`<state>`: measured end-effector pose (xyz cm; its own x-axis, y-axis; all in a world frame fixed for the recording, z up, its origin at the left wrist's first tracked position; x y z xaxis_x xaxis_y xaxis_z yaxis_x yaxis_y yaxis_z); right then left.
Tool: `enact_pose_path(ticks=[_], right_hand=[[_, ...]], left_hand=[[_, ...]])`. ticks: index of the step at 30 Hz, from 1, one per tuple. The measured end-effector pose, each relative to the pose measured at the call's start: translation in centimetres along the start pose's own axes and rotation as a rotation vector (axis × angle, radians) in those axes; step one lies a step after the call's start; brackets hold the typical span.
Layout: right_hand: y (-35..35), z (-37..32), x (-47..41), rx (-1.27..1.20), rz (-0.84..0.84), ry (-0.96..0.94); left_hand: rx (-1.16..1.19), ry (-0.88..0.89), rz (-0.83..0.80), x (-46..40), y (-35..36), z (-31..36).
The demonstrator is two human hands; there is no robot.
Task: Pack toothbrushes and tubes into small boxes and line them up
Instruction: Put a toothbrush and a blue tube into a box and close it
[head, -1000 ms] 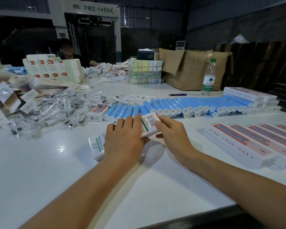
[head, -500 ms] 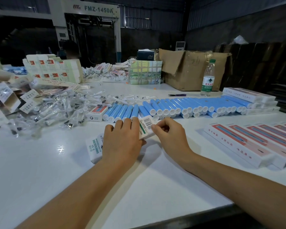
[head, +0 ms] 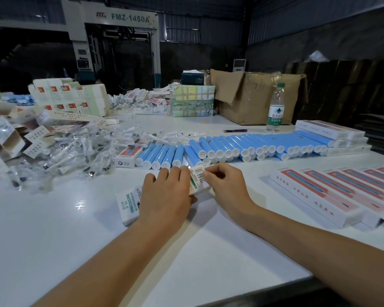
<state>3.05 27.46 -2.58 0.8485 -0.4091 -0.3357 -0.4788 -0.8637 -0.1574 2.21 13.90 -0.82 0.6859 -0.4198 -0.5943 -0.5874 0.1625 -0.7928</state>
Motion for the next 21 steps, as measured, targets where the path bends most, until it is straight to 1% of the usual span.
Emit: enact_pose_path(ticks=[3, 5, 7, 9, 11, 12, 13, 15, 16, 18, 20, 21], right_hand=[[0.1, -0.4, 0.1, -0.078, 0.003, -0.001], [-0.3, -1.1, 0.1, -0.157, 0.032, -0.042], [-0.5, -1.7, 0.3, -0.228, 0.032, -0.088], [-0.2, -2.1, 0.6, -0.226, -0.005, -0.120], [0.4, -2.4, 0.8, -0.150, -0.063, -0.157], [0.8, -2.5, 1.0, -0.101, -0.101, -0.179], [1.2, -2.6, 1.2, -0.056, -0.147, -0.201], [2.4, -2.5, 1.7, 0.024, -0.247, -0.216], [2.9, -2.3, 1.9, 0.070, -0.286, -0.204], [3.5, -2.1, 1.9, 0.146, -0.321, -0.189], [3.6, -2.2, 1.7, 0.156, -0.330, -0.201], [3.6, -2.3, 1.7, 0.149, -0.340, -0.210]], left_hand=[[0.037, -0.018, 0.025, -0.3, -0.2, -0.3], [0.083, -0.054, 0.036, -0.7, -0.8, -0.7], [0.204, -0.126, 0.077, -1.2, -1.9, -1.7], [0.492, -0.208, 0.160, -1.3, -3.4, -3.0], [0.892, -0.280, 0.237, -1.3, -4.2, -4.0], [1.093, -0.355, 0.239, -1.2, -3.8, -4.5], [1.292, -0.464, 0.206, -1.2, -3.0, -4.8], [1.650, -0.704, 0.085, -0.8, -0.5, -4.7], [1.777, -0.802, 0.021, -0.6, 0.6, -4.5], [1.930, -0.933, -0.067, -0.2, 2.1, -4.1], [2.012, -1.005, -0.110, 0.2, 2.9, -3.8], [2.036, -1.014, -0.132, 0.3, 3.1, -3.6]])
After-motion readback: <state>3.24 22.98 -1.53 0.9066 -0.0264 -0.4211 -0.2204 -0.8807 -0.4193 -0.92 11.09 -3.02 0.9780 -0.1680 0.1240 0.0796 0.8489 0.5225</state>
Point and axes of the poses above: each hand's wrist, its own x-axis away from the middle knuckle, its own y-axis out of the palm, z = x × y, the point moved 8 cm from there along -x, towards the middle knuckle, and after that the axes turned 2 degrees about -y, right-handed, at the moved point
